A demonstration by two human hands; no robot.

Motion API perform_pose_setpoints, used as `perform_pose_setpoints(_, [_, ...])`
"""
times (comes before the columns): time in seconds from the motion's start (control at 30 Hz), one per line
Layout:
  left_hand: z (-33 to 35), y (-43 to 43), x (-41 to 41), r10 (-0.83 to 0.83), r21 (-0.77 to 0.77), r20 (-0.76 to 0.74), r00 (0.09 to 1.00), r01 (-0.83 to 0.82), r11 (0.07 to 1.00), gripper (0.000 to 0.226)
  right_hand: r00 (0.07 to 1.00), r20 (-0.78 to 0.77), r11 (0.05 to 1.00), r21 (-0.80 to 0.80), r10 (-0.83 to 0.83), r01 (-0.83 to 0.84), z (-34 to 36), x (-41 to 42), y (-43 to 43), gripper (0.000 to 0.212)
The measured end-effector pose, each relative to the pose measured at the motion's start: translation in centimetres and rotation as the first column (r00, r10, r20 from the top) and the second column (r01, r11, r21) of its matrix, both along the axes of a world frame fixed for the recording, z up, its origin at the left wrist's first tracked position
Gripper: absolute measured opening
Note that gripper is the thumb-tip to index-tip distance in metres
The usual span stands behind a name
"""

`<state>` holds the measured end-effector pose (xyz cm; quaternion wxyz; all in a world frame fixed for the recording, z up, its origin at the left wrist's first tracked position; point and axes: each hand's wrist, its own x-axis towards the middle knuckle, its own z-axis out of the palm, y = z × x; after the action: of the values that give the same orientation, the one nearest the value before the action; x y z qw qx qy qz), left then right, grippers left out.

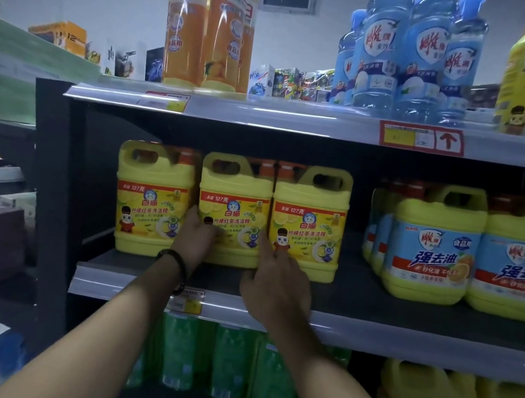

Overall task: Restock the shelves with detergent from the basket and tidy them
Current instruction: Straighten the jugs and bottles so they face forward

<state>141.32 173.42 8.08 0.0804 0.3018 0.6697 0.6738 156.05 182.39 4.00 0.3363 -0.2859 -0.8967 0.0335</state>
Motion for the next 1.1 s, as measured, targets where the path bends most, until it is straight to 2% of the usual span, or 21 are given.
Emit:
perform_pose_setpoints(0.2, [0.8,0.2,0.3,-0.02,0.059,0.156,0.987,0.011,0.998,0.057,0.998,0.053,0.999,-0.026,0.026,-0.025,0.3,0.0,0.3,0.081])
perform_pose_setpoints(0.3, [0.7,-0.4,0.6,-0.027,0.106,0.19,0.981,0.007,0.994,0.042,0.998,0.045,0.998,-0.046,0.035,-0.033,0.3,-0.3,0.7,0.079])
perform_pose_setpoints(0.37, [0.1,-0.6,0.9,-0.033,0.104,0.116,0.993,0.02,0.994,0.04,0.998,0.042,0.997,-0.071,0.042,-0.039,0.1,-0.5,0.9,0.078])
perform_pose_setpoints(0.43, [-0.6,-0.8,1.6,-0.011,0.068,-0.013,1.0,0.012,0.998,0.061,0.997,0.049,0.994,-0.094,0.053,-0.049,0.1,-0.5,0.9,0.078])
perform_pose_setpoints(0.5, [-1.7,-0.7,2.1,0.044,0.034,-0.154,0.987,-0.039,0.999,0.072,0.995,0.037,0.99,-0.109,0.09,-0.085,0.2,-0.3,0.8,0.078])
perform_pose_setpoints(0.6, [-2.8,-0.9,2.6,0.101,-0.008,-0.309,0.946,-0.109,0.994,0.063,0.987,-0.02,0.979,-0.128,0.159,-0.161,0.3,0.3,0.5,0.075])
perform_pose_setpoints(0.67, [-3.1,-1.3,3.3,0.098,0.025,-0.332,0.938,-0.095,0.995,0.053,0.977,-0.073,0.968,-0.141,0.2,-0.209,0.3,0.5,0.2,0.074])
perform_pose_setpoints(0.8, [-3.2,-1.8,5.8,0.118,0.096,-0.387,0.914,-0.088,0.991,0.018,0.964,-0.156,0.954,-0.176,0.216,-0.242,0.4,0.6,0.2,0.08])
perform_pose_setpoints(0.9, [-3.6,-2.3,5.5,0.158,0.068,-0.486,0.859,-0.143,0.987,0.024,0.956,-0.184,0.948,-0.184,0.228,-0.261,0.5,0.6,0.1,0.074])
perform_pose_setpoints(1.0, [-3.4,-2.9,4.1,0.142,0.047,-0.481,0.865,-0.136,0.99,0.03,0.951,-0.21,0.934,-0.23,0.228,-0.275,0.6,0.6,0.0,0.081])
perform_pose_setpoints(1.1, [-3.4,-3.1,3.0,0.129,-0.036,-0.516,0.847,-0.172,0.984,0.053,0.925,-0.286,0.92,-0.229,0.249,-0.318,0.6,0.7,0.1,0.083])
